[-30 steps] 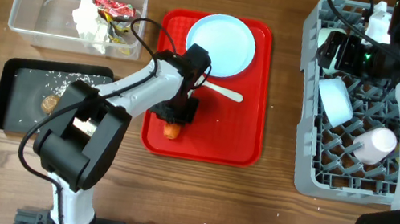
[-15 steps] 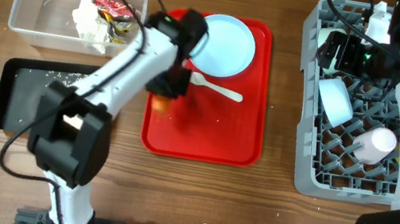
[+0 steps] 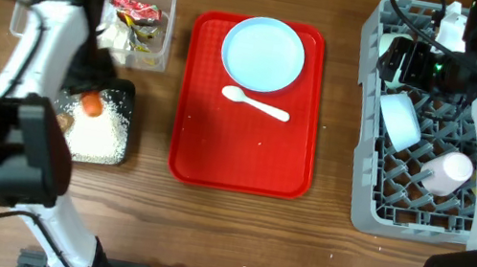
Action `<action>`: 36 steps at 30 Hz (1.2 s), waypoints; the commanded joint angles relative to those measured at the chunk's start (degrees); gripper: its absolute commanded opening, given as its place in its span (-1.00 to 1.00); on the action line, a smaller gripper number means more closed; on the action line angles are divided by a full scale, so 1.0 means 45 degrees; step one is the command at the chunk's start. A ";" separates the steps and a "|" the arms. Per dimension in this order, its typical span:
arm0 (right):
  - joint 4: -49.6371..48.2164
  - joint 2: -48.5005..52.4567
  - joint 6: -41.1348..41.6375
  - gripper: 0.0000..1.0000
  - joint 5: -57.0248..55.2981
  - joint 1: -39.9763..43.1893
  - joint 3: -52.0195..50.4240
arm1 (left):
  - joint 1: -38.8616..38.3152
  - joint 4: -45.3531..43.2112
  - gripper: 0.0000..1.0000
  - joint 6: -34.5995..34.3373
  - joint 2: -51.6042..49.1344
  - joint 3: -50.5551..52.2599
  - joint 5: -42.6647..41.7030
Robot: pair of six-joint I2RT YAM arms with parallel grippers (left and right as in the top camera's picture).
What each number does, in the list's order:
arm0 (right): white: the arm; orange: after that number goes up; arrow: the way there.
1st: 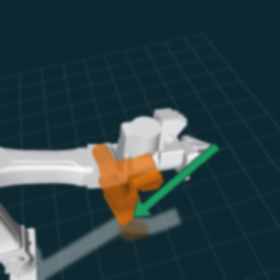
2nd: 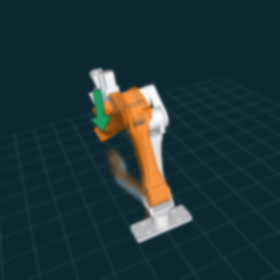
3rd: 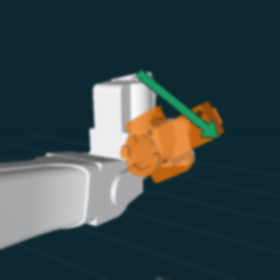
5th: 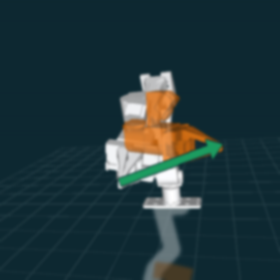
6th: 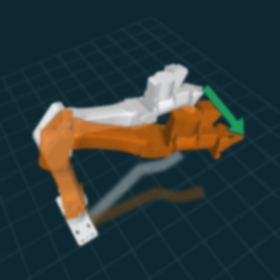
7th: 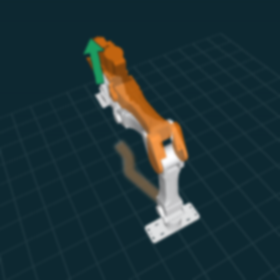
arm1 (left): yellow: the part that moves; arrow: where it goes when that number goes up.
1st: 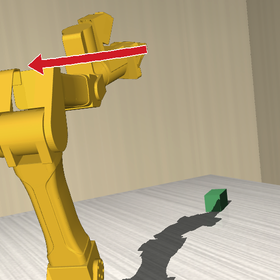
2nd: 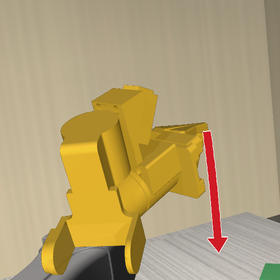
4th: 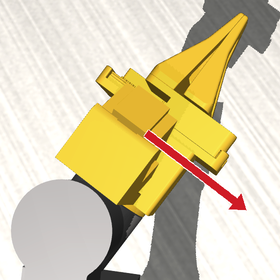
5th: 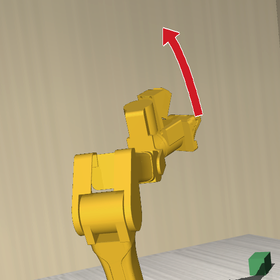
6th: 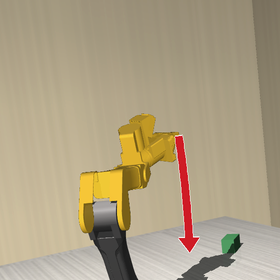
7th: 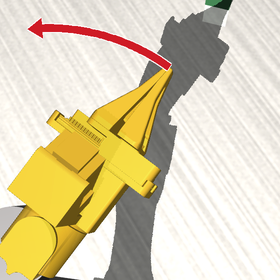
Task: Sort waste into correct bins and load items into the dishwasher rack
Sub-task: 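Move the carrot left onto the black rice tray and open the gripper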
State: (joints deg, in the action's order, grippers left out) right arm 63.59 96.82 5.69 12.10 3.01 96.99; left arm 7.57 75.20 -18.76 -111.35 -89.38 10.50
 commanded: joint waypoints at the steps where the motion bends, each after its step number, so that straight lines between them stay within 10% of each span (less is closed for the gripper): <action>1: -0.0180 -0.0277 -0.0243 0.99 -0.0155 0.0019 0.0005 | 0.1807 -0.0758 -0.75 -0.1462 0.0321 0.1564 0.0165; 14: -0.0214 -0.0277 -0.0228 0.99 -0.0151 0.0019 0.0005 | 0.4571 -0.4435 -0.59 -0.1933 0.0321 0.5440 -0.1039; 21: -0.0204 -0.0277 -0.0228 0.99 -0.0151 0.0019 0.0005 | 0.4556 -0.4473 0.14 -0.1885 0.0330 0.5338 -0.1039; 36: -0.0219 -0.0277 -0.0204 1.00 -0.0146 0.0019 0.0005 | 0.2016 -0.2798 0.22 -0.0826 0.3206 0.1846 -0.2103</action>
State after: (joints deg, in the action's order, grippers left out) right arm 62.76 96.82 5.72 11.92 3.01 96.99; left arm 23.20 64.29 -25.96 -103.13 -78.96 4.56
